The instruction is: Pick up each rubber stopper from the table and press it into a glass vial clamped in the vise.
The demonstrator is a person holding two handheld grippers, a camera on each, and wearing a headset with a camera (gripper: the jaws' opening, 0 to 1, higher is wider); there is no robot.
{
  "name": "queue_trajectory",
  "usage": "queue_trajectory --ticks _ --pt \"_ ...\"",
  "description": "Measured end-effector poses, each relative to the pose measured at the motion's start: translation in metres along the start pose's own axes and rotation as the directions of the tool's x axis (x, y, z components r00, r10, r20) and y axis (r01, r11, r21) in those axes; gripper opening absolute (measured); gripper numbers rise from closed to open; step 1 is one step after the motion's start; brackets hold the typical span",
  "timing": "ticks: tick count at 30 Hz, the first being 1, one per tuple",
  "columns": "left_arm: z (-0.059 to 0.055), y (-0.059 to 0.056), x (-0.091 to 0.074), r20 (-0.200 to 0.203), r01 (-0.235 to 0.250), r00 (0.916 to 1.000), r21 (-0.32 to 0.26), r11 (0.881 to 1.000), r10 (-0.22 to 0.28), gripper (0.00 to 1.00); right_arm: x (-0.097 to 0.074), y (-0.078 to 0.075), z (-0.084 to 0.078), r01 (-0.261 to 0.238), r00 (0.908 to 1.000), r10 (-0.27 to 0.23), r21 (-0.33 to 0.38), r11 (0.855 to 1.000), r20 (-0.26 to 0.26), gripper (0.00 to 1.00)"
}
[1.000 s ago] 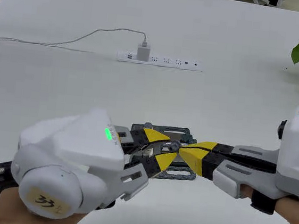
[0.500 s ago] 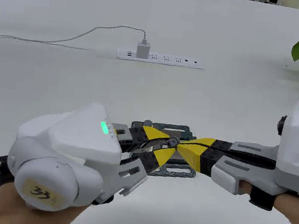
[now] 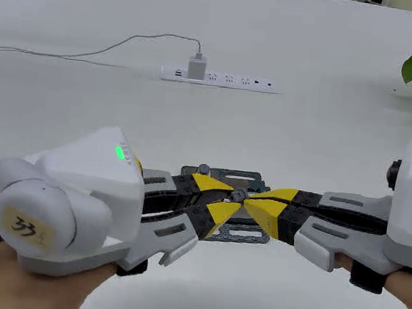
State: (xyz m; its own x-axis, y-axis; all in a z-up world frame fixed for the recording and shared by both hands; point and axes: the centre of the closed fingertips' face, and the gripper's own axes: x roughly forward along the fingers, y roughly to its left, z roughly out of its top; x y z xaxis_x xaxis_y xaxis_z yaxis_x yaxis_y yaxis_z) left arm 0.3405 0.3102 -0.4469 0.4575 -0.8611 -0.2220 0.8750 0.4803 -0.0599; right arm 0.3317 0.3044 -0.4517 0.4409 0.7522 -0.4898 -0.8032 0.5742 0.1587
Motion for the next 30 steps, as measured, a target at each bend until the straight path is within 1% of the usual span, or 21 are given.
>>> queue_trajectory --ticks 3,7,10,12,14,15,16,17,18,19,20,21,22,23,24,25,27,28,29,30 --pt "0.001 0.000 -0.001 0.007 0.005 1.0000 -0.006 1.000 -0.005 0.03 0.000 0.001 0.001 -0.004 1.0000 0.004 -0.013 1.000 0.003 0.00" --pt "0.004 -0.001 -0.002 0.022 0.018 0.9996 -0.023 1.000 -0.018 0.03 -0.002 0.002 0.005 -0.021 0.9997 0.021 -0.001 1.000 0.010 0.00" --pt "0.008 -0.001 -0.005 0.042 0.033 0.9986 -0.043 0.999 -0.031 0.03 -0.007 0.002 0.007 -0.032 0.9994 0.032 -0.001 1.000 0.013 0.01" --pt "0.013 -0.001 -0.007 0.064 0.050 0.9969 -0.064 0.997 -0.045 0.03 -0.012 0.003 0.010 -0.049 0.9986 0.049 -0.007 0.999 0.018 0.04" --pt "0.019 0.000 -0.011 0.090 0.069 0.9940 -0.091 0.993 -0.061 0.03 -0.017 0.006 0.015 -0.079 0.9964 0.079 -0.012 0.997 0.029 0.06" --pt "0.023 -0.005 -0.013 0.114 0.117 0.9881 -0.124 0.985 -0.103 0.03 -0.021 0.008 0.018 -0.095 0.9947 0.096 -0.016 0.995 0.038 0.06" --pt "0.027 -0.006 -0.015 0.132 0.137 0.9840 -0.136 0.981 -0.119 0.03 -0.024 0.009 0.020 -0.110 0.9929 0.111 -0.017 0.994 0.045 0.07" --pt "0.028 -0.007 -0.017 0.141 0.154 0.9810 -0.146 0.977 -0.134 0.03 -0.026 0.011 0.023 -0.125 0.9906 0.126 -0.020 0.992 0.053 0.08" --pt "0.030 -0.014 -0.019 0.150 0.214 0.9706 -0.180 0.960 -0.188 0.03 -0.029 0.015 0.028 -0.153 0.9853 0.155 -0.031 0.988 0.072 0.07" --pt "0.033 -0.013 -0.021 0.166 0.222 0.9670 -0.178 0.959 -0.194 0.03 -0.032 0.017 0.031 -0.168 0.9823 0.170 -0.027 0.985 0.079 0.07" --pt "0.037 -0.017 -0.023 0.188 0.266 0.9552 -0.208 0.941 -0.229 0.03 -0.035 0.023 0.036 -0.202 0.9750 0.204 -0.027 0.979 0.088 0.08" --pt "0.039 -0.020 -0.025 0.199 0.294 0.9469 -0.221 0.930 -0.252 0.03 -0.037 0.025 0.039 -0.214 0.9716 0.217 -0.035 0.976 0.096 0.08" --pt "0.043 -0.019 -0.027 0.217 0.298 0.9432 -0.216 0.930 -0.251 0.03 -0.038 0.026 0.041 -0.221 0.9696 0.224 -0.040 0.974 0.098 0.09" --pt "0.048 -0.022 -0.029 0.243 0.335 0.9294 -0.240 0.911 -0.278 0.03 -0.040 0.030 0.043 -0.241 0.9647 0.244 -0.048 0.969 0.098 0.10" --pt "0.051 -0.025 -0.032 0.259 0.363 0.9187 -0.254 0.897 -0.298 0.03 -0.041 0.032 0.045 -0.250 0.9618 0.254 -0.053 0.967 0.102 0.10" --pt "0.055 -0.022 -0.033 0.277 0.360 0.9159 -0.249 0.899 -0.291 0.03 -0.043 0.035 0.048 -0.263 0.9573 0.269 -0.061 0.963 0.107 0.10" --pt "0.060 -0.026 -0.036 0.299 0.396 0.9011 -0.270 0.878 -0.314 0.03 -0.045 0.039 0.051 -0.286 0.9496 0.292 -0.060 0.956 0.115 0.10" --pt "0.063 -0.025 -0.037 0.312 0.398 0.8973 -0.265 0.878 -0.313 0.03 -0.046 0.040 0.053 -0.297 0.9455 0.302 -0.059 0.953 0.122 0.10" --pt "0.066 -0.026 -0.038 0.326 0.410 0.8904 -0.272 0.871 -0.317 0.03 -0.046 0.042 0.054 -0.306 0.9420 0.311 -0.058 0.950 0.126 0.10" --pt "0.069 -0.029 -0.041 0.343 0.436 0.8774 -0.277 0.856 -0.336 0.03 -0.046 0.044 0.056 -0.317 0.9372 0.322 -0.055 0.947 0.134 0.10"
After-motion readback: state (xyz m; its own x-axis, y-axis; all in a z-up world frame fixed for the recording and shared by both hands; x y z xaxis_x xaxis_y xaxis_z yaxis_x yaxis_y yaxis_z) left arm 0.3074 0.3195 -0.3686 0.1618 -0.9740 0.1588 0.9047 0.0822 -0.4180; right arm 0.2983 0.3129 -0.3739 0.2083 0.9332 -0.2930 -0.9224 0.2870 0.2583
